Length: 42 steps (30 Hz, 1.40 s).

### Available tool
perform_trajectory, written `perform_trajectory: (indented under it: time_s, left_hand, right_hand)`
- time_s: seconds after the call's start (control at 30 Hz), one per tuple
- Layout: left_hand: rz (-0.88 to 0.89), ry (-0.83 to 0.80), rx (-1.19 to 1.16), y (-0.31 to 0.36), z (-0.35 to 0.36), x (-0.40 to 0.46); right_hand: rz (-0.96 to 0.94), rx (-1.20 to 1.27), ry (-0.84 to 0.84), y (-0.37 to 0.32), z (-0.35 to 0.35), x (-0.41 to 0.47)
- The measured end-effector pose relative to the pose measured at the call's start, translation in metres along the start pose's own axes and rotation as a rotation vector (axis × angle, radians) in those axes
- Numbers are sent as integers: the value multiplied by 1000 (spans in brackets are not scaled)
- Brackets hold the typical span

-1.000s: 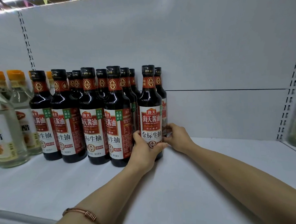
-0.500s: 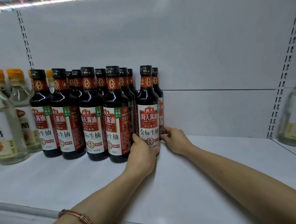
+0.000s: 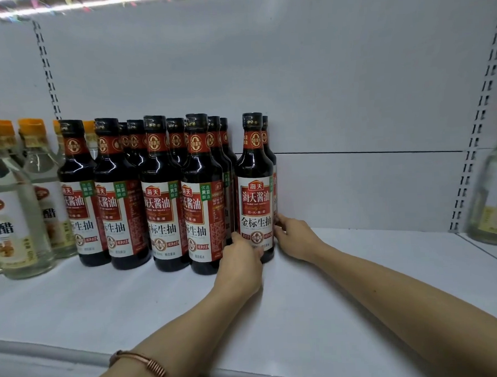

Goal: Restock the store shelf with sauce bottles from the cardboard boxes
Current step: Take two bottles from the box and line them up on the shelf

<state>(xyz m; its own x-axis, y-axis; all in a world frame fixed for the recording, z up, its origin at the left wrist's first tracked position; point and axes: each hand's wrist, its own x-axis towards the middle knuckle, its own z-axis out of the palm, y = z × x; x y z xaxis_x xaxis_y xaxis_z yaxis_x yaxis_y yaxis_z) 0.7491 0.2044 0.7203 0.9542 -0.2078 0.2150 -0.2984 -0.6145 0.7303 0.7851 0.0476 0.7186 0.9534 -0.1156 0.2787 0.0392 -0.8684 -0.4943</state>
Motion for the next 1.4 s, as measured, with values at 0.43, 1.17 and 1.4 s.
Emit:
perform_trajectory:
  time_s: [0.43,1.17,1.4]
  left_hand:
    - [211,-100,-103,11,-32,-41]
    - [-92,175,-119,-99,-167,-284]
    - [-308,284,-16,-189,-257,-356]
  right_hand:
    - [31,118,42,-55,-53,-84]
    - [-440,563,-398,-191,18,-244]
    - [-653,507,-630,-313,115,-250]
